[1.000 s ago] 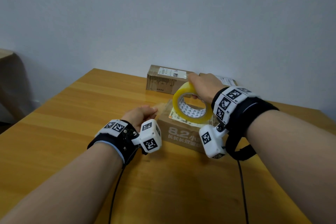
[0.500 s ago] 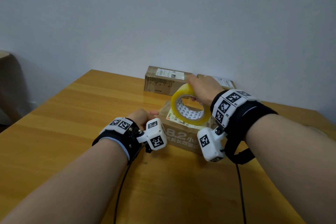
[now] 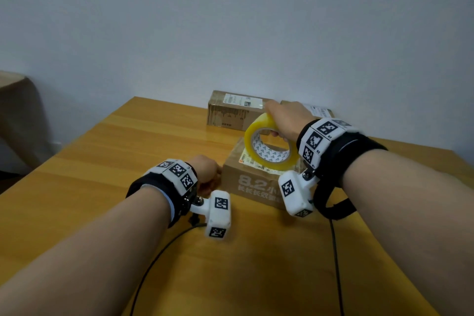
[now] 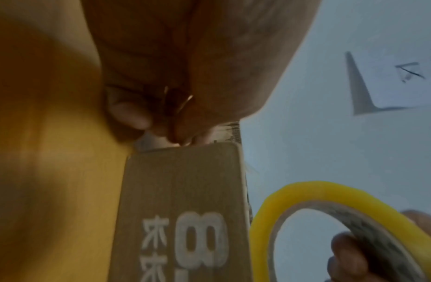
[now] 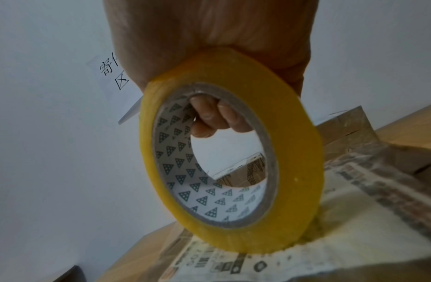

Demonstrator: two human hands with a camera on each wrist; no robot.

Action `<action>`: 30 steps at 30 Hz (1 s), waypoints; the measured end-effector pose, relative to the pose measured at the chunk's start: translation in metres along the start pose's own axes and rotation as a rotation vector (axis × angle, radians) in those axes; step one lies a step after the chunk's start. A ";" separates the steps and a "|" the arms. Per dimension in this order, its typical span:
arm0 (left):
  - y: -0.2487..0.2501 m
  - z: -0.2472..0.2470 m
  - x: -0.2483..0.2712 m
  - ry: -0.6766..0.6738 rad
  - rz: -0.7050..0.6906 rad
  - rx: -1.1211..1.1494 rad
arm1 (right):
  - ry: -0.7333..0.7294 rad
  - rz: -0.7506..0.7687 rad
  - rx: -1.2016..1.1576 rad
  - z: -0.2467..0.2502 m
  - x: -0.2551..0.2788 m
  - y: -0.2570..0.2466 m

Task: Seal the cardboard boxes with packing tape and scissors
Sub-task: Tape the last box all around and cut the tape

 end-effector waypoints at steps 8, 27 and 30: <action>0.035 -0.012 0.022 0.014 -0.324 -0.046 | 0.020 -0.011 -0.006 0.002 0.006 -0.001; 0.035 -0.017 0.026 0.062 -0.317 -0.176 | -0.094 -0.018 0.304 0.055 0.025 -0.008; 0.036 -0.017 0.026 0.063 -0.309 -0.208 | -0.168 -0.034 0.545 0.065 0.028 0.000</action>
Point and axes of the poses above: each hand's wrist, its own x-axis away from the middle knuckle, its own z-axis out of the back of the hand, y = z × x, the point moved 2 cm from there along -x, towards the middle knuckle, and after that the axes turned 2 degrees about -x, right-handed, at the moved point
